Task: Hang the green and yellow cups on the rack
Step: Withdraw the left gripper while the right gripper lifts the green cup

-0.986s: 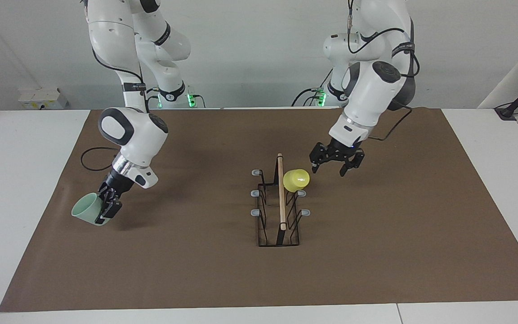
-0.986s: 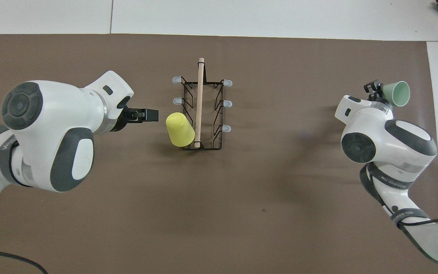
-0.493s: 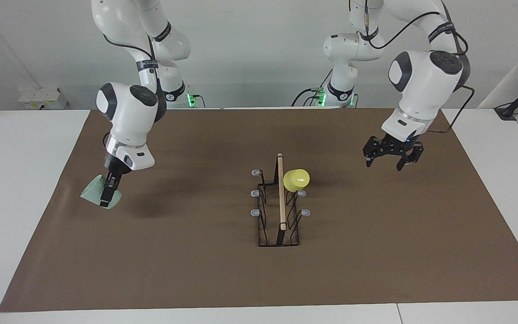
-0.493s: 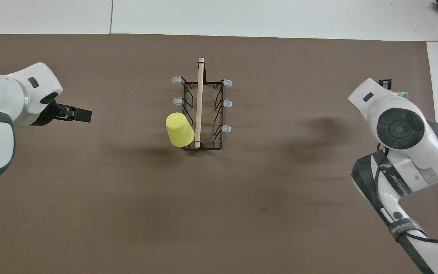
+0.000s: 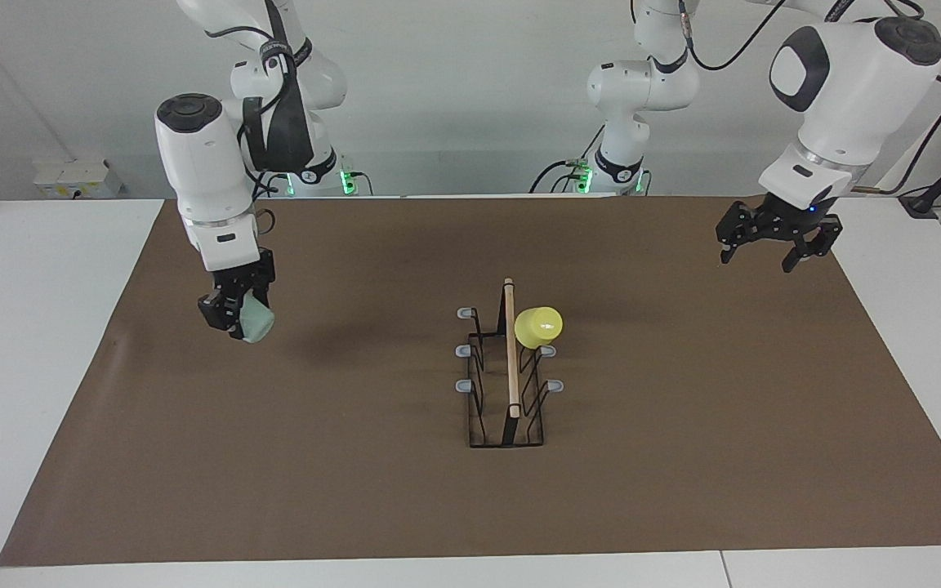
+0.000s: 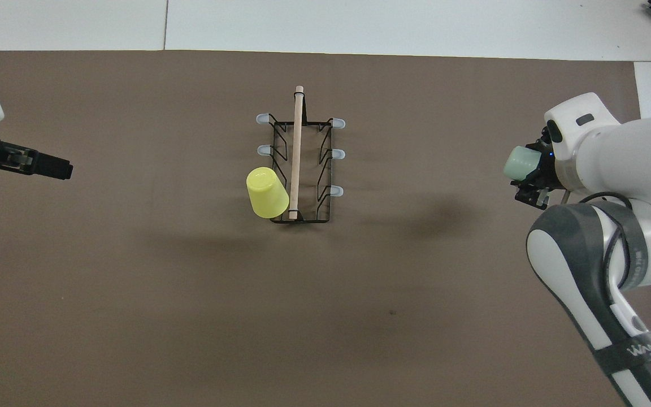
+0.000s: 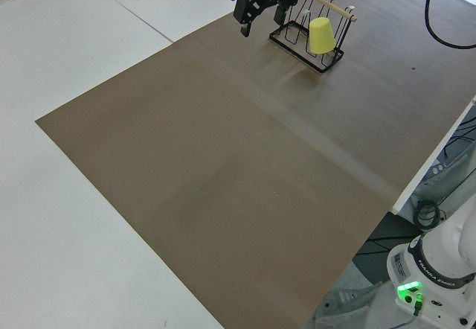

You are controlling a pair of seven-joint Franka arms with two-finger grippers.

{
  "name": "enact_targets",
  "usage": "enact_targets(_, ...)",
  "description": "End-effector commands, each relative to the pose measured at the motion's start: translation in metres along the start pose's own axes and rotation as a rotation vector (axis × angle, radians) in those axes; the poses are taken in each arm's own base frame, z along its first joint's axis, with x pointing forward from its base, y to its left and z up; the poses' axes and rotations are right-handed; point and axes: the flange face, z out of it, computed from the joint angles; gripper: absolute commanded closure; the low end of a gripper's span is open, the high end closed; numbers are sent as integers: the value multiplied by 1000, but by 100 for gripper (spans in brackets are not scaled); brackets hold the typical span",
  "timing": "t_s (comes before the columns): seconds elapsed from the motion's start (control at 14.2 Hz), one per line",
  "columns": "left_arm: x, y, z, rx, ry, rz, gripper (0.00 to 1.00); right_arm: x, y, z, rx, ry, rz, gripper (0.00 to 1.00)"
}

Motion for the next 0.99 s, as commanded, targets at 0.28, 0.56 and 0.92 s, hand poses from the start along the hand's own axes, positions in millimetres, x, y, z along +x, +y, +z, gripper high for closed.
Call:
enact_targets(0.28,-24,-18,-9,-5,-86,-15,0,41,-24,-12,196,331,219,85)
enact_targets(0.56,-29,-28,-7,-21,-77,-41,0,66,-42,-16,273,415,239,84)
enact_targets(0.92,-34,-28,-4,-27,-95,-54,0,92,-58,-24,349,553,309,94)
